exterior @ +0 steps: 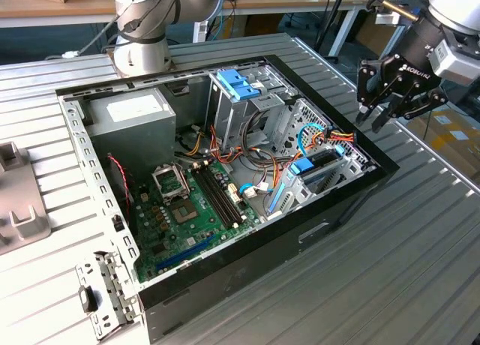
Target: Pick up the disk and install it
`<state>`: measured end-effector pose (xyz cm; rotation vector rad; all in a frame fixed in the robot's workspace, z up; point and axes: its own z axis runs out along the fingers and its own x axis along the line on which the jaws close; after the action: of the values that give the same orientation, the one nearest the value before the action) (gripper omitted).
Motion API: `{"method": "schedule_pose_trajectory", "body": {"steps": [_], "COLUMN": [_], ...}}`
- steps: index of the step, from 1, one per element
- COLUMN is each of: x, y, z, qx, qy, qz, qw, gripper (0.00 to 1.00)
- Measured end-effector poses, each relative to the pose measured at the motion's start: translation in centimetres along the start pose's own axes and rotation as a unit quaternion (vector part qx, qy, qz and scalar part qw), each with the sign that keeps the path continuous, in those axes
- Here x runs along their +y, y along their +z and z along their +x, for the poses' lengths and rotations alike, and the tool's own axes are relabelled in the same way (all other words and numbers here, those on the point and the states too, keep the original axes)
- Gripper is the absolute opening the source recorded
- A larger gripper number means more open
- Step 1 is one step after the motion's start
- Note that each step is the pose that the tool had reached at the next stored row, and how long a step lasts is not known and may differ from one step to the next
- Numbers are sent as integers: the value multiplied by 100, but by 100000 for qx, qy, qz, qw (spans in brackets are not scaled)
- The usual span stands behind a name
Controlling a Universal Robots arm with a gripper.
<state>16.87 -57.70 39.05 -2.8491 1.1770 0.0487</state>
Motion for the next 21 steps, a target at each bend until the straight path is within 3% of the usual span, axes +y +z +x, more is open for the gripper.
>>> {"method": "schedule_pose_trajectory", "body": {"steps": [12, 17, 21], "x": [57, 59, 61], "y": [157, 196, 235], "z": [-16, -14, -12], "qx": [-148, -230, -260], "qy": [-634, -2790, -2964], "qz": [85, -36, -26], "qw": [99998, 99961, 99956], "gripper": [36, 36, 36]}}
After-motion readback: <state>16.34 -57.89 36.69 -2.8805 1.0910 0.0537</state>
